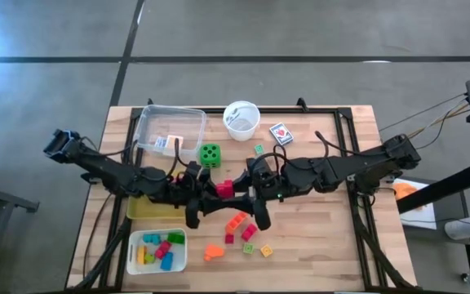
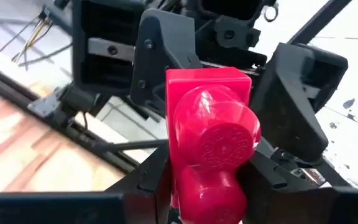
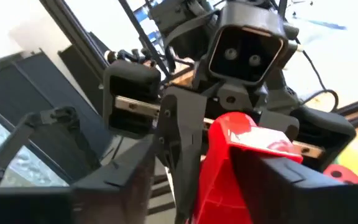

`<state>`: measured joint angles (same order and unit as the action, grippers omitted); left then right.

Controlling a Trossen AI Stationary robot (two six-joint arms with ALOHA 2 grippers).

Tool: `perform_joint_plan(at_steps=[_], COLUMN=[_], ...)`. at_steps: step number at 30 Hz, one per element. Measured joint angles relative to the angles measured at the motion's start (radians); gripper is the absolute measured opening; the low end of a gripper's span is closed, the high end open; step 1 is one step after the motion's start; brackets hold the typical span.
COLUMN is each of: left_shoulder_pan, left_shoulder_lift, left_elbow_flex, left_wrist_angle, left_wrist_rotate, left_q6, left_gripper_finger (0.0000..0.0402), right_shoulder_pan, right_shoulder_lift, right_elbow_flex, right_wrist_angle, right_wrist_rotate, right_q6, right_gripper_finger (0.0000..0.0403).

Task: Pick & Place Toys
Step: Put the right red game piece into the white bin

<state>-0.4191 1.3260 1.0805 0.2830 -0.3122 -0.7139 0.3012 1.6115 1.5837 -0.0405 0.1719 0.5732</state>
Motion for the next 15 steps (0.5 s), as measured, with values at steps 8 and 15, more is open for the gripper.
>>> perform_joint_plan(at_steps=[8, 15], left_shoulder_pan=[-0.005, -0.055], left_shoulder_lift=[-0.073, -0.153], left_elbow_flex=[0.000, 0.000], left_wrist_angle=[-0.234, -0.611], left_wrist_rotate=[0.059, 0.128], left_q6=[-0.108, -0.246], left_gripper_finger=[0.0122, 0.0121], right_shoulder_pan=[0.000, -0.004], right_shoulder_lift=[0.000, 0.000], right_elbow_flex=[0.000, 0.000], right_wrist_angle=[-0.082, -0.267], right_wrist_rotate=[0.007, 0.025], right_q6=[0.035, 0.108], right_gripper_finger=[0.0275, 0.0286])
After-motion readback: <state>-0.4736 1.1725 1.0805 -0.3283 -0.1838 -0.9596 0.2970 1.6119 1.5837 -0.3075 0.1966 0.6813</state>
